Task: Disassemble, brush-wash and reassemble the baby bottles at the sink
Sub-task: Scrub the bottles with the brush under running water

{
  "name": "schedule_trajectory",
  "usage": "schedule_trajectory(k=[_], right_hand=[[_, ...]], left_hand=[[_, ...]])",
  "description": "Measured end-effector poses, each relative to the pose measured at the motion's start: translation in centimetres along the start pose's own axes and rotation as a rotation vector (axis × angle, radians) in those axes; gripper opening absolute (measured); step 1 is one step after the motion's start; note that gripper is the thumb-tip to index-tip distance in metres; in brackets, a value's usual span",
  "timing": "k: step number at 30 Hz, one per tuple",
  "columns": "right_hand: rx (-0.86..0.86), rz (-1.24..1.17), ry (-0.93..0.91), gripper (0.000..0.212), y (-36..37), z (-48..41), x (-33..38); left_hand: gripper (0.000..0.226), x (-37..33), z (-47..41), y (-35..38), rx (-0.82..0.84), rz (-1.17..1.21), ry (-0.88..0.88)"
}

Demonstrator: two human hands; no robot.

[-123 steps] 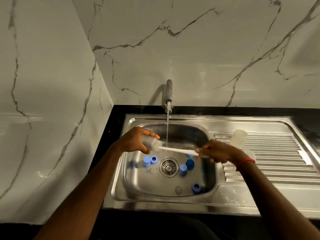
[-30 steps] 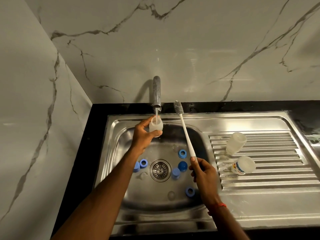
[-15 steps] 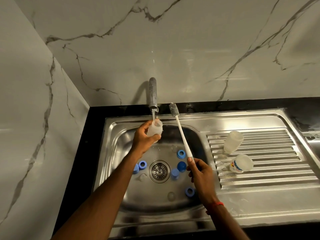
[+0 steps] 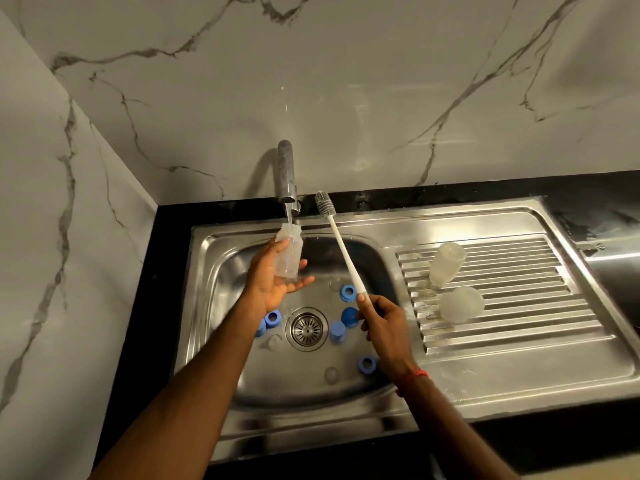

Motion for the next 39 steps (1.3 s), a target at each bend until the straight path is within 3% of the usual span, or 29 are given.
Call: schedule_trajectory(k=[4,8,12,19,25,28,31,33,35,39], right_hand=[[-0.008,0.01,-0.006,0.023,-0.2,0.1,0.0],[-0.013,0.008,-0.012,0.023,-0.4,0.3,-0.1],[-0.016,0.041,-0.018,0.021,-0.6,0.5,-0.3],[-0.025,0.068,-0.024,0.014,-0.9,0.6,0.2],[-0.042,0.075,-0.027,0.012,-1.4,0.9,0.4],[-0.057,0.068,-0.016,0.012,-1.8,0.9,0.2],[-0.063,0.08,-0.008,0.013,-1.9,0.7,-0.1],[-0.067,0.085,-0.007,0.012,-1.9,0.6,-0.1],[-0.064,0.091,-0.012,0.012,-1.8,0.5,0.1],[-0.053,0.105,-0.017,0.014,-1.4,0.5,0.2]], left_hand=[[0.04,-0.6,0.5,0.8,-0.021,-0.181,0.021],[0.037,-2.9,0.2,1.0,-0.106,-0.849,0.099],[0.031,-5.1,0.4,1.3,-0.116,-1.242,0.168],[0.066,-8.0,1.0,4.3,-0.182,-1.382,0.528],[0.062,-7.8,0.0,5.1,-0.122,-1.241,0.624],[0.042,-8.7,-0.5,4.1,-0.138,-0.976,0.609],[0.023,-6.9,-1.5,1.7,-0.128,-0.37,0.33],[0.032,-3.7,-1.3,1.3,-0.091,0.012,0.044],[0.04,-1.7,-1.1,1.1,-0.07,0.199,-0.094],[0.045,0.9,-1.2,1.0,-0.031,0.391,-0.193]])
Point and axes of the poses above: each hand's wrist, its own z-axis away from the middle knuckle, its own y-axis out of the palm, x = y × z, the point moved 10 cm from there along -z, towards the middle knuckle, and after that the axes turned 7 degrees about z, right-handed, at the moved point
